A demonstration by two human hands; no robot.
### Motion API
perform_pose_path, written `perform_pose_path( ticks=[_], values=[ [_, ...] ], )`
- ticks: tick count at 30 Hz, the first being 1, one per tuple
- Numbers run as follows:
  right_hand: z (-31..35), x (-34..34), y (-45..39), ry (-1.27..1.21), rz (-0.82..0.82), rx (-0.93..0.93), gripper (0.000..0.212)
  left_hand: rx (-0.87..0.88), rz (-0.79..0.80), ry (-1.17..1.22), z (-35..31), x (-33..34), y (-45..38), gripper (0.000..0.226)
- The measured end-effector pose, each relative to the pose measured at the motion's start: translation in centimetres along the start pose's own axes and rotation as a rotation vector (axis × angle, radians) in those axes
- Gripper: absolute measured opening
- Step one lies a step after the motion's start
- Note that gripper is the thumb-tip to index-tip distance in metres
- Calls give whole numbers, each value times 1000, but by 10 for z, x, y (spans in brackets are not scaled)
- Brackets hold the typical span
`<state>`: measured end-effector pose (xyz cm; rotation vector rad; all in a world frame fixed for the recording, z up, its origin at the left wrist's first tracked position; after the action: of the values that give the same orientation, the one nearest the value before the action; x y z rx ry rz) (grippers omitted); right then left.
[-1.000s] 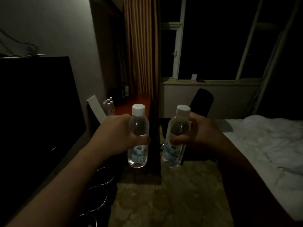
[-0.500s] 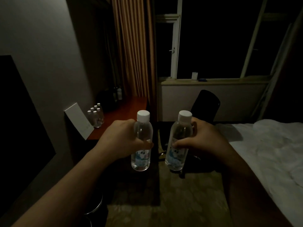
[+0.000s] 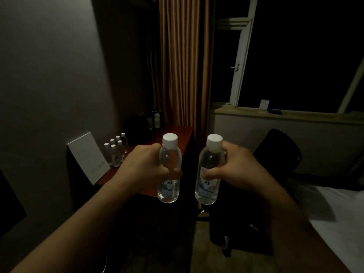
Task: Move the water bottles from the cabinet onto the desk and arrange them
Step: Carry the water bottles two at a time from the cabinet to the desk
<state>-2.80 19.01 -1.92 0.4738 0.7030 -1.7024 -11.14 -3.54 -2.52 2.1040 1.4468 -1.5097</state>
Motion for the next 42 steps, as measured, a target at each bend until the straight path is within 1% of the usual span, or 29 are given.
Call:
perform_pose_path(
  ticks=[8, 12, 17, 20, 25, 31, 36, 40, 42],
  values=[
    [-41, 9, -130, 0, 56, -39, 61, -71, -75, -61, 54, 26, -100, 47],
    [-55, 19, -209, 9, 97, -81, 62, -95, -76, -69, 93, 36, -159, 43],
    [-62, 30, -310, 36, 131, -128, 60, -122, -103, -41, 139, 36, -235, 42],
    [-63, 37, -372, 24, 170, -133, 62, -163, -104, -67, 167, 34, -280, 39],
    [-65, 52, -465, -12, 177, -167, 62, -228, -95, -86, 205, 25, -348, 37],
    [-74, 79, -572, -28, 251, -239, 65, -324, -142, -117, 251, 16, -413, 42],
    [-80, 109, -670, -23, 337, -333, 61, -421, -190, -164, 298, 20, -469, 44],
    [-74, 133, -755, -35, 437, -398, 59, -556, -249, -210, 342, 19, -511, 63],
    [-71, 148, -794, -35, 496, -424, 60, -625, -287, -231, 366, 20, -530, 69]
  ],
)
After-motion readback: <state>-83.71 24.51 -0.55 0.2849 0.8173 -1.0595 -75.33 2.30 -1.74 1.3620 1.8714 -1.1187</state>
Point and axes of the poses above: each hand's wrist, its own y-axis away from the middle knuckle, its own x-axis out of the palm, z = x × y, the point moved 3 cm from there along -y, towards the middle knuckle, and after that the axes turned 1 degree about -y, right-handed, at the moved point
